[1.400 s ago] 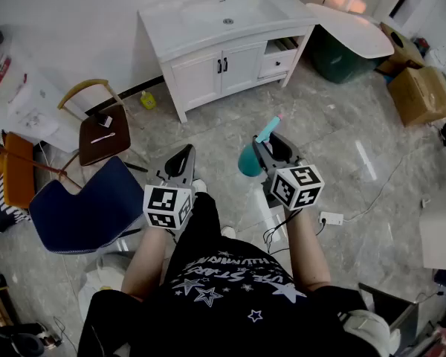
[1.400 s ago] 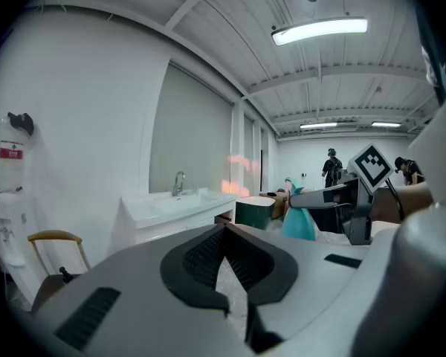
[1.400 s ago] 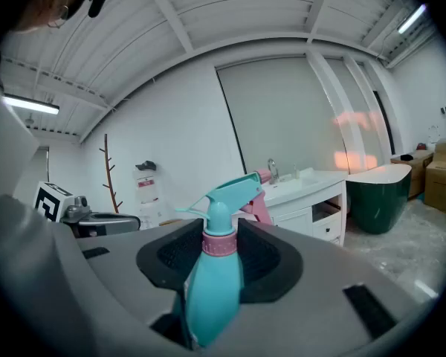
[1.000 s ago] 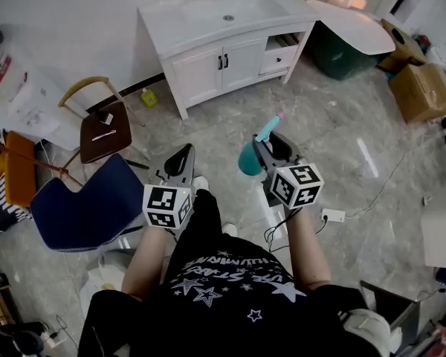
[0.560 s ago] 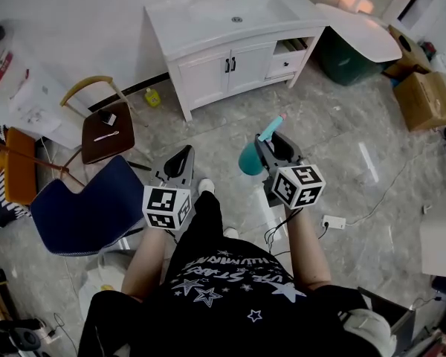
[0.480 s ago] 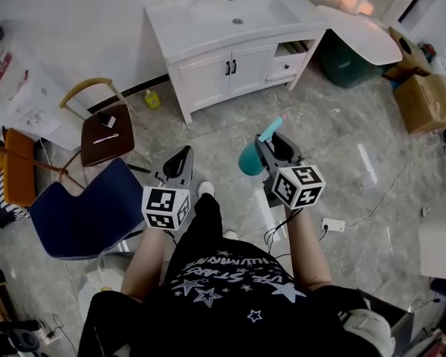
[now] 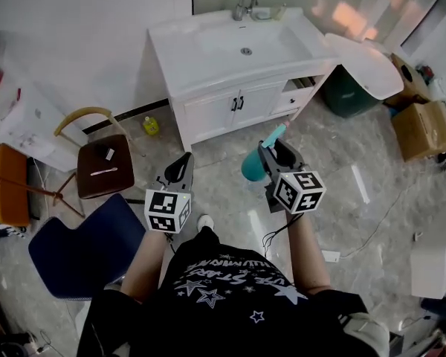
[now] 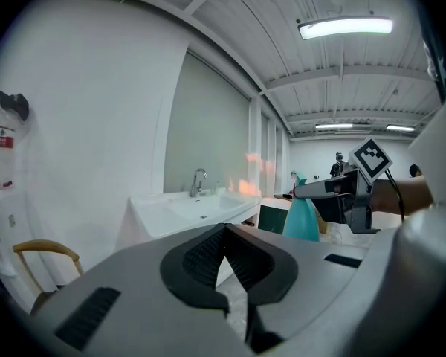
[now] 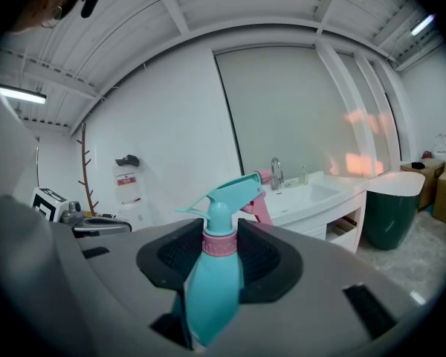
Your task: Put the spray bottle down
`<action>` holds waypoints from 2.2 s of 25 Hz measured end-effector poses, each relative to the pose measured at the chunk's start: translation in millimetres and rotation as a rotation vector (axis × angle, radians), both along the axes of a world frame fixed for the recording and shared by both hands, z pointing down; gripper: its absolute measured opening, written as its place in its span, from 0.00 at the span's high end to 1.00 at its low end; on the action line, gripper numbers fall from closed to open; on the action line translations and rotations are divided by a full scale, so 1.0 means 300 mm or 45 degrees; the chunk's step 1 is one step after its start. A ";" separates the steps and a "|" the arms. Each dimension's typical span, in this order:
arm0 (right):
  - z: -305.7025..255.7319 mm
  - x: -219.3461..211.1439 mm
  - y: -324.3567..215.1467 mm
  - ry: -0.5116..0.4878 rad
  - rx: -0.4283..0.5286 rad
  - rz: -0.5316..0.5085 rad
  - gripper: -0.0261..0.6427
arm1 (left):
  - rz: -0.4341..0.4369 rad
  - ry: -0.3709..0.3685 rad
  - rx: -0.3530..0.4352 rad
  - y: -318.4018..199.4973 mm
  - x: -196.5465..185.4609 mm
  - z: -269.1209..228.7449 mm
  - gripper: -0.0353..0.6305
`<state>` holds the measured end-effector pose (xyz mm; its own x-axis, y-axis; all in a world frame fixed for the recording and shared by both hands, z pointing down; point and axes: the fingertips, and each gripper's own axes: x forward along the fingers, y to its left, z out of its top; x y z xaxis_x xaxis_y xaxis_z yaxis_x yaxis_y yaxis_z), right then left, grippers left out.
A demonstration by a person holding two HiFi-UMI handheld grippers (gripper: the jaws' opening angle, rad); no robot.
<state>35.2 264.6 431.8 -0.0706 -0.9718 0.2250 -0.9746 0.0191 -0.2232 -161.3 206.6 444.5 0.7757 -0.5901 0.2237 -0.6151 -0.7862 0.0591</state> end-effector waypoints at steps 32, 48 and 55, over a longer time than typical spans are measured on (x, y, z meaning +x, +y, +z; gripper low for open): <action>0.006 0.362 -1.090 -0.008 0.020 -0.083 0.73 | -0.173 -0.064 -0.054 -0.911 0.190 0.061 0.92; -0.004 0.646 -1.870 0.123 0.031 -0.388 0.73 | -0.381 -0.129 -0.062 -1.468 0.504 0.014 0.92; -0.004 0.684 -2.165 0.164 0.070 -0.495 0.73 | -0.467 -0.102 -0.064 -1.685 0.563 -0.003 0.92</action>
<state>240.5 -384.9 430.6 -0.4097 -0.8891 0.2043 -0.9122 0.4001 -0.0883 7.7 -298.8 443.7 0.4935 -0.8124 0.3107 -0.8596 -0.5099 0.0320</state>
